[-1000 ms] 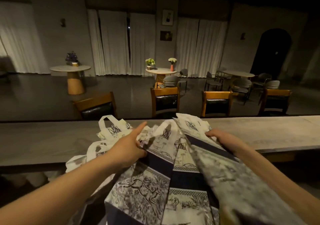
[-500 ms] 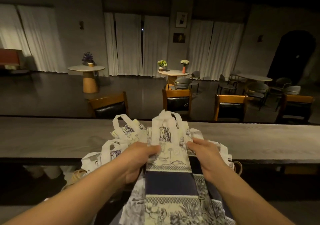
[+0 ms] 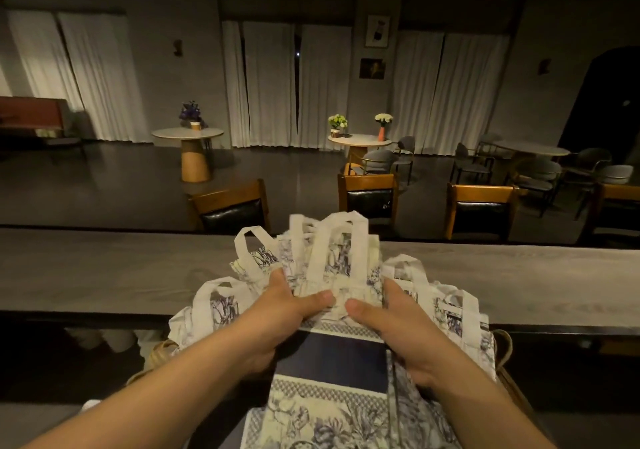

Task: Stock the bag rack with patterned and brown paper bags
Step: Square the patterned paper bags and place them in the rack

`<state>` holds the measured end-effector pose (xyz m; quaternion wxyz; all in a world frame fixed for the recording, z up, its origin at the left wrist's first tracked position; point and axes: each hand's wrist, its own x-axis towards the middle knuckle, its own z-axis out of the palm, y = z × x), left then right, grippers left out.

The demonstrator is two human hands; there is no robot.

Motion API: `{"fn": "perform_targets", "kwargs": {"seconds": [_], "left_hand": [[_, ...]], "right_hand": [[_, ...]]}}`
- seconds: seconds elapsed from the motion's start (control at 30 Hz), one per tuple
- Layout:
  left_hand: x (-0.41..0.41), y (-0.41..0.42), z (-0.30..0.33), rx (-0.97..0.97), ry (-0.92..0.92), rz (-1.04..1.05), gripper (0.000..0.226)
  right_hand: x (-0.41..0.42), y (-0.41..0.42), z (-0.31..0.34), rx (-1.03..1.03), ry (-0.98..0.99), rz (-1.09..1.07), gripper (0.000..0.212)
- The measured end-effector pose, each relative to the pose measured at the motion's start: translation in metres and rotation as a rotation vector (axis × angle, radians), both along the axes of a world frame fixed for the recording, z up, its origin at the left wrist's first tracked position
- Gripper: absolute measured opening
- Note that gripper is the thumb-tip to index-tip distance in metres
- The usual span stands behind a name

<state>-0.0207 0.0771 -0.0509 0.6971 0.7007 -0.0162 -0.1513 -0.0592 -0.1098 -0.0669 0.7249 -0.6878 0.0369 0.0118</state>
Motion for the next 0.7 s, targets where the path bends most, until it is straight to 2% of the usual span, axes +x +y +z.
{"fn": "perform_targets", "kwargs": {"seconds": [0.17, 0.23, 0.3, 0.37, 0.43, 0.5, 0.57, 0.6, 0.7], "left_hand": [[0.002, -0.003, 0.006, 0.035, -0.014, -0.037, 0.057], [0.006, 0.003, 0.012, 0.070, -0.049, -0.049, 0.052], [0.012, 0.014, 0.021, 0.082, -0.064, -0.022, 0.049], [0.018, 0.029, 0.030, 0.096, -0.073, -0.001, 0.045], [0.022, 0.047, 0.034, 0.110, -0.062, 0.008, 0.043], [0.022, 0.064, 0.035, 0.129, -0.051, -0.022, 0.058], [0.022, 0.075, 0.029, 0.159, -0.018, -0.082, 0.088], [0.021, 0.077, 0.025, 0.170, 0.005, -0.094, 0.088], [0.017, 0.074, 0.012, 0.198, 0.019, -0.066, 0.053]], "right_hand": [[-0.003, 0.005, 0.006, -0.145, -0.009, 0.076, 0.046], [-0.002, -0.003, 0.010, -0.252, 0.000, 0.077, 0.038], [0.001, -0.017, 0.014, -0.317, 0.000, -0.067, 0.028], [0.005, -0.036, 0.016, -0.374, 0.010, -0.309, 0.031], [0.007, -0.055, 0.015, -0.553, 0.047, -0.457, 0.040], [0.008, -0.069, 0.008, -0.820, 0.113, -0.413, 0.049], [0.008, -0.075, 0.001, -1.006, 0.167, -0.335, 0.054], [0.010, -0.077, -0.002, -1.051, 0.163, -0.321, 0.056], [0.007, -0.068, -0.001, -1.208, 0.103, -0.352, 0.062]]}}
